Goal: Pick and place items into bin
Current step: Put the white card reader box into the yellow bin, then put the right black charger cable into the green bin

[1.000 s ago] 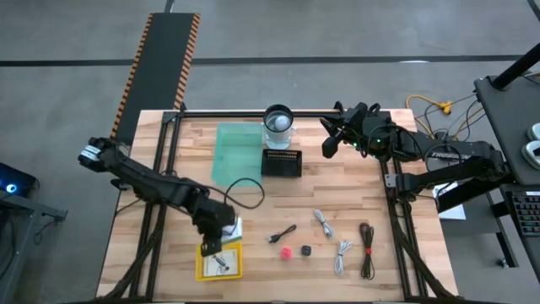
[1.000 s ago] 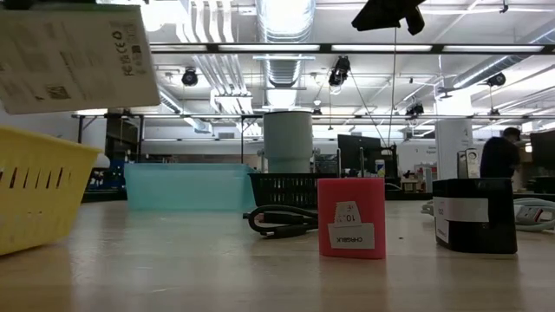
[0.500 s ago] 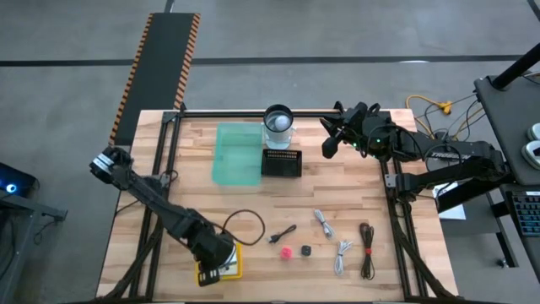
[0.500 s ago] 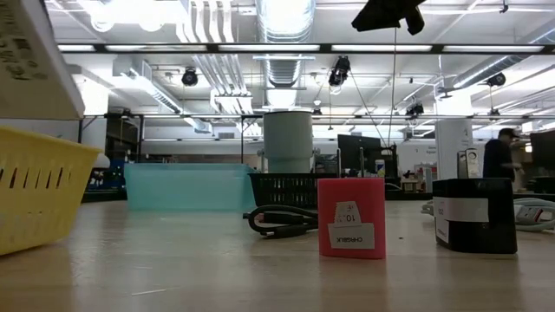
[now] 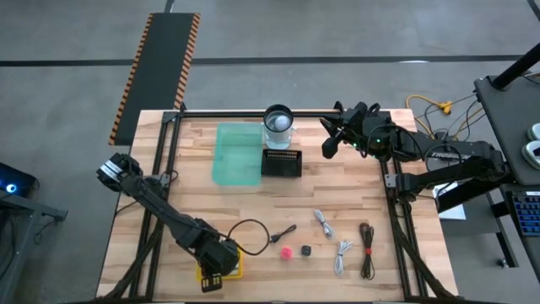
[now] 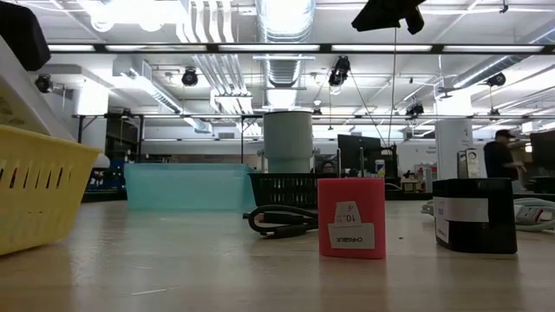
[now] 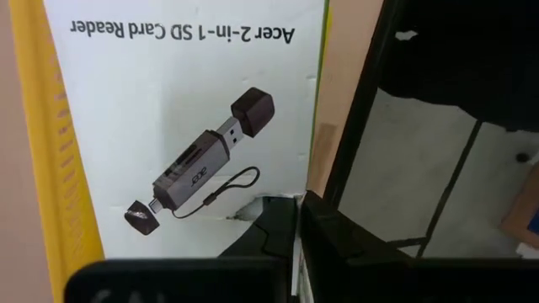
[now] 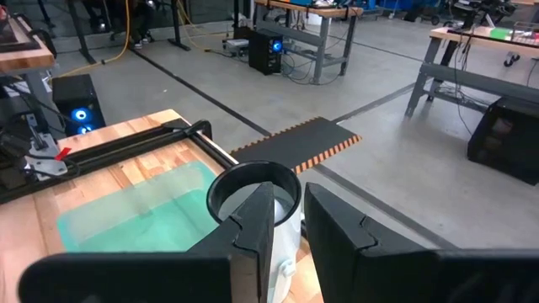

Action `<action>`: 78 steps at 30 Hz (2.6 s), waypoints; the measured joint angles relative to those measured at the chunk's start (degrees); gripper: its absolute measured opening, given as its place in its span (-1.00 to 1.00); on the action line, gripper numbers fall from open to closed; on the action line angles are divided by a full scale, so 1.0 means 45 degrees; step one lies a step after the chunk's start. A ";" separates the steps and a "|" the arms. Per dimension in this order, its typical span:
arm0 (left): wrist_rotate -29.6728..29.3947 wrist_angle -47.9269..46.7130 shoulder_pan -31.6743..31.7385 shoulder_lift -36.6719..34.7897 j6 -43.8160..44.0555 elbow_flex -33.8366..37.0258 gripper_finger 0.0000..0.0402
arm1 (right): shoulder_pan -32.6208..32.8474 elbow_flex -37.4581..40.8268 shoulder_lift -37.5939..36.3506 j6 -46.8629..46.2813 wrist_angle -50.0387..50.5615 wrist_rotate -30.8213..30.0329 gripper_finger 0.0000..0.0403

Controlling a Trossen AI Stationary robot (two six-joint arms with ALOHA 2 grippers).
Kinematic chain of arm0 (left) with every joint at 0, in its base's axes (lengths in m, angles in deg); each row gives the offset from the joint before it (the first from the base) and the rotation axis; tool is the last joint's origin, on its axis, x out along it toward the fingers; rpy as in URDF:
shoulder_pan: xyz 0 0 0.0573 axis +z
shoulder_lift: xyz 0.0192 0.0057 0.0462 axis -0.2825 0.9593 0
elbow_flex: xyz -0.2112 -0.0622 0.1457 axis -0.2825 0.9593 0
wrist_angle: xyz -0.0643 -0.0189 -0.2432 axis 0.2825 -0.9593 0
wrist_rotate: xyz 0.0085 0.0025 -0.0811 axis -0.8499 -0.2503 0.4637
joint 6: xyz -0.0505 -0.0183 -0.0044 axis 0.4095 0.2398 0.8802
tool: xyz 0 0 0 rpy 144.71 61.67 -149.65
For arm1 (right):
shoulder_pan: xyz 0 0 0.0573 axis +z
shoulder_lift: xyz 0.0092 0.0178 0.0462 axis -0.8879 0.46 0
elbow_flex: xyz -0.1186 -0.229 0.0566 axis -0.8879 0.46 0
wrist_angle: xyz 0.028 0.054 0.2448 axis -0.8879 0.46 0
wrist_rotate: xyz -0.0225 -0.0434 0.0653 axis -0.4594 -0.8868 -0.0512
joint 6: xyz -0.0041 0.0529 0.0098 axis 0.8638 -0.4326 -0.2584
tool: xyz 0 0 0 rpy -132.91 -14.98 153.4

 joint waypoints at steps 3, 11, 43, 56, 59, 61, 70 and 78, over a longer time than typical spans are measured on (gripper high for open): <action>0.0025 0.0007 0.0000 0.0002 -0.0623 0.0024 -1.00 | 0.0000 0.0000 0.0000 0.0004 0.0000 0.0000 -0.72; -0.0060 -0.0037 0.0000 -0.0003 -0.0989 0.0404 -0.84 | 0.0000 0.0000 0.0000 -0.0023 0.0005 0.0000 -0.72; -0.2798 -0.1103 0.1460 -0.3273 -0.0958 0.0853 -0.13 | 0.0005 0.0000 0.0000 -0.0199 0.0024 0.0000 -0.72; -0.3290 0.2546 0.4715 -0.3690 -0.6156 0.0971 -0.12 | 0.0057 0.0000 -0.0032 -0.0539 0.0009 0.1373 -0.72; -0.3294 0.2570 0.5364 -0.3567 -0.6531 0.0949 -0.12 | 0.0102 0.0000 -0.0039 -0.0721 0.0031 0.2633 -0.71; -0.3297 0.2554 0.5772 -0.3563 -0.6689 0.0981 -0.12 | 0.0097 0.0000 -0.0039 -0.1048 0.0061 0.3765 -0.67; -0.3663 0.2566 0.7512 -0.3602 -0.6783 0.1025 -0.12 | 0.0250 -0.0004 -0.0034 -0.5678 0.2389 0.6738 -0.22; -0.3892 0.2192 0.8223 -0.3733 -0.9054 0.0923 -0.12 | 0.0411 0.0000 -0.0029 -1.0547 0.7550 0.7156 0.10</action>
